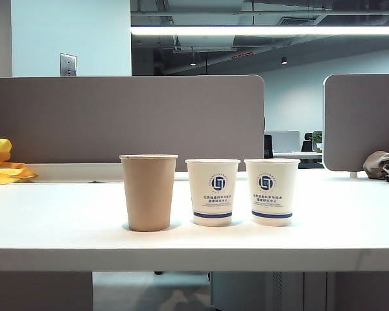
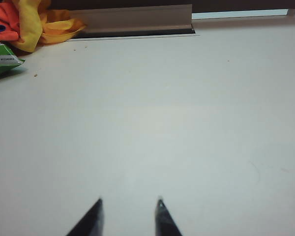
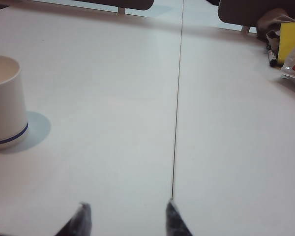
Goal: Pick up all the paper cups on the table one by one and stack them together.
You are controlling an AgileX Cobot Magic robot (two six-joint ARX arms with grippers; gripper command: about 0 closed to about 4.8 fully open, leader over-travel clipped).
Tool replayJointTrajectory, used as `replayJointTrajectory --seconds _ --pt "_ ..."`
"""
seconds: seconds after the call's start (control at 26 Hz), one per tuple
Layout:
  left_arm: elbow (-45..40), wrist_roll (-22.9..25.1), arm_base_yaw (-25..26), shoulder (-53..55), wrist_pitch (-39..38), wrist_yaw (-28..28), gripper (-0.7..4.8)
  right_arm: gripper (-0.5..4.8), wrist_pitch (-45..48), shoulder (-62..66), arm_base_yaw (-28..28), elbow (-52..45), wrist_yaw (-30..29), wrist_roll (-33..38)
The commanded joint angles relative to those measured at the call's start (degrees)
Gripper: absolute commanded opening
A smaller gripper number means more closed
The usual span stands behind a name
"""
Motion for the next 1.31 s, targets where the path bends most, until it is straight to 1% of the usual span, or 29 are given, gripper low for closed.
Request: replayJointTrajectory --seconds 0.04,0.54,0.69,0.77,0.92,1.04,1.12,1.19,1.31 --pt "0.1 -0.2 0.0 0.0 0.3 0.3 1.38 1.98 0.0 0.0 0.0 -0.1 0.3 -0.1" --pt "0.1 -0.2 0.0 0.0 0.4 0.2 1.38 1.98 0.0 0.0 0.0 -0.1 0.3 -0.1" --pt "0.1 -0.2 0.0 0.0 0.6 1.9 1.38 1.98 0.9 0.0 0.0 -0.1 0.3 -0.1" --pt "0.2 -0.7 0.0 0.0 2.6 2.1 1.38 1.98 1.7 0.0 0.0 -0.1 0.2 0.0" --pt "0.9 -5.5 0.0 0.0 7.7 2.9 1.38 1.98 3.7 0.0 0.1 -0.1 0.3 5.1" --pt "3.0 -7.0 0.0 0.0 9.9 3.0 1.38 1.98 8.1 0.0 0.2 0.0 0.0 8.4" --pt "4.9 -8.1 0.0 0.0 10.1 3.0 1.38 1.99 11.5 0.0 0.2 0.3 -0.1 9.6" --pt "9.8 -9.0 0.0 0.0 10.3 6.1 1.38 2.03 17.7 0.0 0.3 2.5 -0.2 12.2" --pt "13.9 -9.0 0.0 0.0 10.4 10.7 1.38 2.03 18.0 0.0 0.3 5.7 -0.2 15.1"
